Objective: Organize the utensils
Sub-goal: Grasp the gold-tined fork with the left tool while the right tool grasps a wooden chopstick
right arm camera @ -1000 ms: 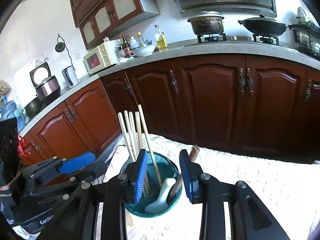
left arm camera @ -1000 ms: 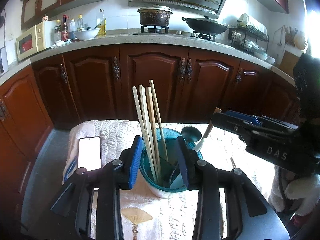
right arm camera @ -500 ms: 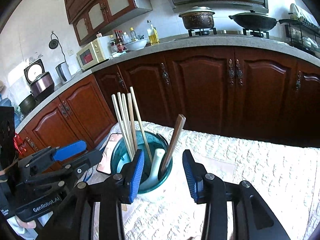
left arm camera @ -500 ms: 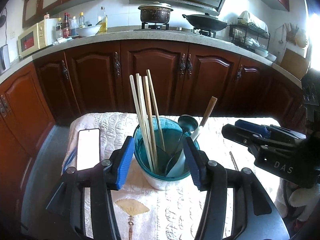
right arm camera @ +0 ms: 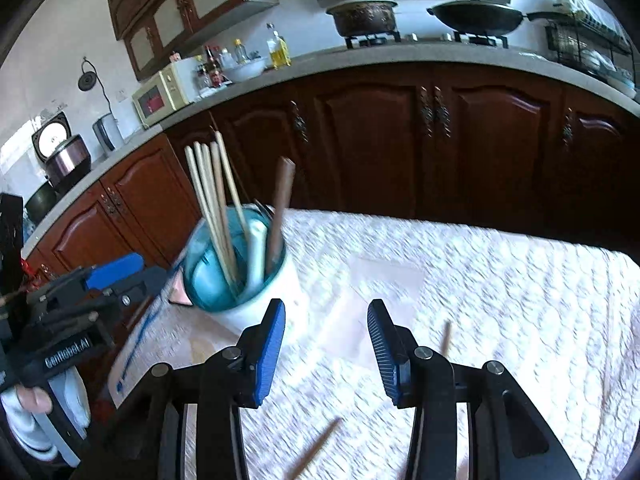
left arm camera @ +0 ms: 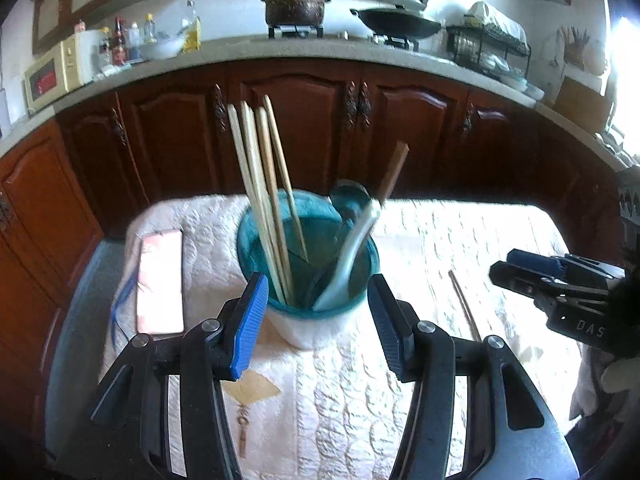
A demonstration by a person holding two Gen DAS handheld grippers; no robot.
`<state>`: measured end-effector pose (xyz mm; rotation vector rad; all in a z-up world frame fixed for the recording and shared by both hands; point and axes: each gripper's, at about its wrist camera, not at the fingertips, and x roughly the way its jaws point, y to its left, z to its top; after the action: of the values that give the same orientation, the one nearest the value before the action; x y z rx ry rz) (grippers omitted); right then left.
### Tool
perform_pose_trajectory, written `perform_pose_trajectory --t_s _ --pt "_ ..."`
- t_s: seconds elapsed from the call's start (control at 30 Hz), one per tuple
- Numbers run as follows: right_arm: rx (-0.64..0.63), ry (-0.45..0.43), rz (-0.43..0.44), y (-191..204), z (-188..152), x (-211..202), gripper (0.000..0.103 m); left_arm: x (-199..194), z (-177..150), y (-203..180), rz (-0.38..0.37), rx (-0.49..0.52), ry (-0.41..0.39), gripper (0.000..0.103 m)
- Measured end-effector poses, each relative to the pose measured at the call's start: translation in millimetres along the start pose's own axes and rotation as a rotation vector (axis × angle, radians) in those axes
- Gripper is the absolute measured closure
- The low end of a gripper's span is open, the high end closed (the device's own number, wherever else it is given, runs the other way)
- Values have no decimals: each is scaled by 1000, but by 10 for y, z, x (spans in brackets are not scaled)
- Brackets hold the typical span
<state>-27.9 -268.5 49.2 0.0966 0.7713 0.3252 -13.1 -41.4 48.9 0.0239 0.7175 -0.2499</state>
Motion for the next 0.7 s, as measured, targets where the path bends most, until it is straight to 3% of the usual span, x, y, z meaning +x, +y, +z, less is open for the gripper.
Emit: perform_pose_trajectory --t_s 0.13,0.23,0.4,0.53,0.7 --pt "32 51 -46 -279 -223 -23 61 137 -134 -65 -50 6 71 52" --pt "84 101 -73 -530 -423 34 61 276 -269 -150 -135 -1 143 52" --pt "171 210 -56 -855 -702 318 61 500 -488 -380 -246 32 239 52" --pt "192 242 -42 -954 -673 580 62 640 -613 -657 -301 106 296 52" --pt "218 264 -51 -1058 -505 970 73 831 -672 -815 -355 115 354 53"
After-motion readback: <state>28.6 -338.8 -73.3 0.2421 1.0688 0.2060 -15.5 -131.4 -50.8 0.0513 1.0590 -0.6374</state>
